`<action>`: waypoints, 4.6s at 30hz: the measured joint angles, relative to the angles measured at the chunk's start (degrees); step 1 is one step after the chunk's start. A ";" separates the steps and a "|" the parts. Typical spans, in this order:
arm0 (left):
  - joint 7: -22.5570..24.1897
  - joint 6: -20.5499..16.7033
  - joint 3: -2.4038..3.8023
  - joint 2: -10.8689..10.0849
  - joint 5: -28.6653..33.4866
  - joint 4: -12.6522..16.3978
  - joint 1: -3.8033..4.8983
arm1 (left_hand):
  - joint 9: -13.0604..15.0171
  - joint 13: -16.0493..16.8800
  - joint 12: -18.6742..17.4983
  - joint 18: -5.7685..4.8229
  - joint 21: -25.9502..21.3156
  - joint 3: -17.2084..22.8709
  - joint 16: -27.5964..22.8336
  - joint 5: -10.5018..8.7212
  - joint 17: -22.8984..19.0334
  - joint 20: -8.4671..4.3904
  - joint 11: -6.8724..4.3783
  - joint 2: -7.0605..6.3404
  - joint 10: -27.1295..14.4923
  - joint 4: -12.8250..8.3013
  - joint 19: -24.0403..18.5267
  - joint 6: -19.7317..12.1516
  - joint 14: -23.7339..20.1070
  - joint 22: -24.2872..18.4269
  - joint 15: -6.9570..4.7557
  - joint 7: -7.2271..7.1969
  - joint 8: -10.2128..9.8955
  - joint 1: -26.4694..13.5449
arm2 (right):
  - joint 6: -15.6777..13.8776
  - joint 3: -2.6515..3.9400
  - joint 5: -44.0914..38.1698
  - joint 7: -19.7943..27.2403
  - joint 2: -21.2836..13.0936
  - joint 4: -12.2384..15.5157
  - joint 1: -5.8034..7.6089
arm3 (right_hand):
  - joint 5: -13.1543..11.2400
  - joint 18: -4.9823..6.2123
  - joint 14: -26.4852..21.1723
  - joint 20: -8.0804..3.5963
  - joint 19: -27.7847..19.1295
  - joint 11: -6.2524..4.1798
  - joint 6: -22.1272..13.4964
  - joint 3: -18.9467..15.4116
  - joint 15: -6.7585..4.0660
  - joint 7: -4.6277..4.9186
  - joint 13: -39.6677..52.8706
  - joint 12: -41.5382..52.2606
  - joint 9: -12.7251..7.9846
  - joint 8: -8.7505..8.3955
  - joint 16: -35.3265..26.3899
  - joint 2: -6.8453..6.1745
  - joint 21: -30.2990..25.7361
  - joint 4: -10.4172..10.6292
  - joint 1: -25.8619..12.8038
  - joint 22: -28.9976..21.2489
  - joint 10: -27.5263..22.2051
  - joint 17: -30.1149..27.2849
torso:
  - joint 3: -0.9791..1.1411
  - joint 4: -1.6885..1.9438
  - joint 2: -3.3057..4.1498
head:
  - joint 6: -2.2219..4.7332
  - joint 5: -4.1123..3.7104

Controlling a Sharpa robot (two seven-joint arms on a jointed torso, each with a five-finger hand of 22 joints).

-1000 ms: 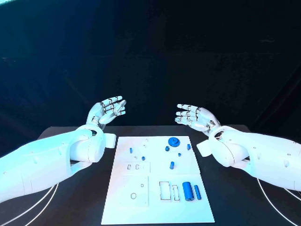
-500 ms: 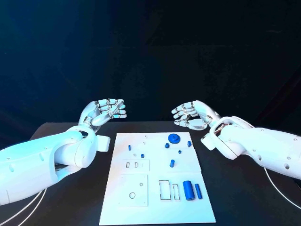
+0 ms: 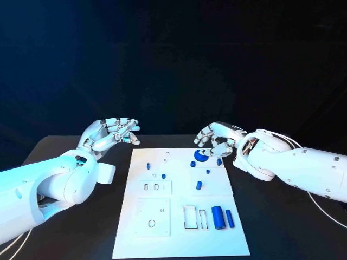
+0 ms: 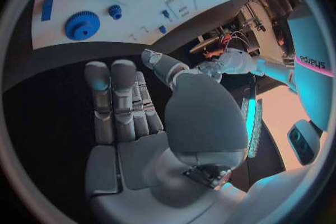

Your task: Assemble the parts on the task board

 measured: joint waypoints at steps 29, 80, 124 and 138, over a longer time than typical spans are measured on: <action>-1.46 3.72 0.82 -2.83 -1.70 4.65 0.90 | 1.55 0.75 0.38 0.00 8.83 0.31 7.56 0.00 5.90 -0.52 -0.50 -0.21 0.50 -0.32 0.24 0.31 0.06 5.33 -0.51 -0.31 0.00 0.21 | 7.74 -0.02 -14.02 -8.76 2.07 0.07 0.05 | -0.30 -1.83 0.20 0.44 7.45 0.06 -0.22 -0.51 0.21 -0.20 1.24 0.00 2.07 -0.08 18.51 -0.72 10.62 2.07 0.31 16.70 -2.34 17.24 | -0.34 1.13 3.77 | 0.07 -0.66; -1.47 4.97 0.91 -3.18 -1.79 5.72 1.54 | 1.77 0.80 0.38 0.00 9.72 0.79 8.06 0.00 6.24 -0.65 -0.50 -0.20 0.49 -0.80 -0.22 0.30 -0.15 5.96 -0.70 -0.31 0.00 0.21 | 9.79 -0.17 -15.32 -10.48 4.56 -2.19 -0.09 | -0.06 -2.34 0.19 0.24 8.46 -0.68 1.54 1.57 0.21 -0.72 2.12 0.24 3.81 0.59 21.17 0.27 12.15 4.93 -0.08 19.39 0.52 18.94 | -0.34 1.28 4.44 | -1.09 -0.42; -1.56 5.62 0.91 -3.04 -1.71 5.51 1.58 | 2.00 0.87 0.38 0.00 10.79 1.50 8.28 0.00 6.50 -0.49 -0.50 0.26 0.49 -1.18 -0.79 0.30 -0.57 6.60 -0.68 -0.31 0.00 0.66 | -0.76 -0.11 -17.46 -15.22 7.90 -1.92 -0.04 | -2.19 -2.30 0.39 -1.00 8.87 -1.98 4.62 4.48 -1.04 -2.61 4.42 1.49 7.46 4.96 21.94 3.75 13.05 5.46 2.04 21.62 4.88 18.36 | -0.35 1.27 4.59 | -1.32 0.09; -1.56 5.64 0.91 -2.56 -1.69 5.24 1.60 | 1.99 0.86 0.38 -0.01 10.79 1.50 8.28 0.00 6.49 -0.48 -0.50 0.26 0.49 -1.18 -0.78 0.30 -0.57 6.59 -0.68 -0.31 0.00 0.66 | -5.53 -0.04 -17.62 -15.58 13.32 -7.00 0.07 | -2.14 -2.30 0.39 -1.00 8.87 -1.89 4.49 4.65 -1.04 -2.69 4.50 1.27 8.71 4.94 21.94 3.75 13.26 5.27 2.04 21.68 4.97 18.35 | -0.31 1.39 4.74 | -1.31 0.25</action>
